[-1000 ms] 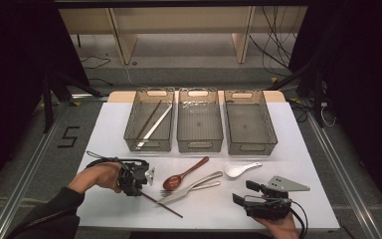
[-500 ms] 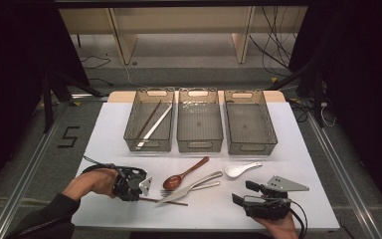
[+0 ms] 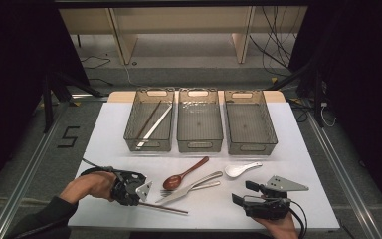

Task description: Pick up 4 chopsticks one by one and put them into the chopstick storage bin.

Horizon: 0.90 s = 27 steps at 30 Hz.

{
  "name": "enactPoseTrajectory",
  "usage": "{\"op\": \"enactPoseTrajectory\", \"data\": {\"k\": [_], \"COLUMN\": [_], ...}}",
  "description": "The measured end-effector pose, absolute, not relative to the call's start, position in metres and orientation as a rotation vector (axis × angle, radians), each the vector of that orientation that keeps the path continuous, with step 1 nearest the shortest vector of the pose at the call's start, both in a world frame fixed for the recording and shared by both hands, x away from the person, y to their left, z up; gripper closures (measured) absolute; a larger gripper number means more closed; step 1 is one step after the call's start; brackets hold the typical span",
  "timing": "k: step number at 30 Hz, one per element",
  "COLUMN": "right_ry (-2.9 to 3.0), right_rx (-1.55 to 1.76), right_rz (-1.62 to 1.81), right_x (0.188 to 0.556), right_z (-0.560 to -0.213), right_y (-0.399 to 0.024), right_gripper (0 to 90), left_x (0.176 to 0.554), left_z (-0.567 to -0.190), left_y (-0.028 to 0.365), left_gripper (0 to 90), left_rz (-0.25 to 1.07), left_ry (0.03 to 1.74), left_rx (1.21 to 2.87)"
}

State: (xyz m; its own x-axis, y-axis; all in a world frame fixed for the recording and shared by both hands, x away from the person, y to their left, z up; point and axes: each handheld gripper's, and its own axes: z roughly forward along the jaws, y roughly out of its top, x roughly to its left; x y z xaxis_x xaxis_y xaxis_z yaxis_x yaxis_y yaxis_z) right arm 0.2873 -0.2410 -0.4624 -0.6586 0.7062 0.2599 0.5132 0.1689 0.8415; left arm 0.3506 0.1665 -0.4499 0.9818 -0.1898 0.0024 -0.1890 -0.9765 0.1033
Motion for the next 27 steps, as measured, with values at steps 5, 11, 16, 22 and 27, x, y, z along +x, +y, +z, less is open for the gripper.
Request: {"op": "enactPoseTrajectory", "data": {"k": [5,11,16,22,27], "right_ry": [2.247,2.245,2.245,2.243,2.241], "right_rx": [1.192,1.189,1.189,1.188,1.189], "right_rz": [1.493,1.495,1.496,1.496,1.497], "right_x": [0.287,0.287,0.287,0.287,0.287], "right_z": [-0.462,-0.462,-0.462,-0.462,-0.462], "right_y": [-0.241,-0.241,-0.241,-0.241,-0.242], "right_gripper": [27.1,27.1,27.1,27.1,27.1], "left_x": [0.346,0.352,0.360,0.375,0.391], "left_z": [-0.439,-0.423,-0.411,-0.397,-0.383], "left_y": [0.162,0.156,0.154,0.152,0.152], "left_gripper": [84.3,84.2,84.2,84.1,84.1], "left_rz": [-0.016,0.073,0.148,0.236,0.284], "left_ry": [-0.269,-0.176,-0.084,0.115,0.352], "left_rx": [2.967,2.877,2.800,2.718,2.608]}}
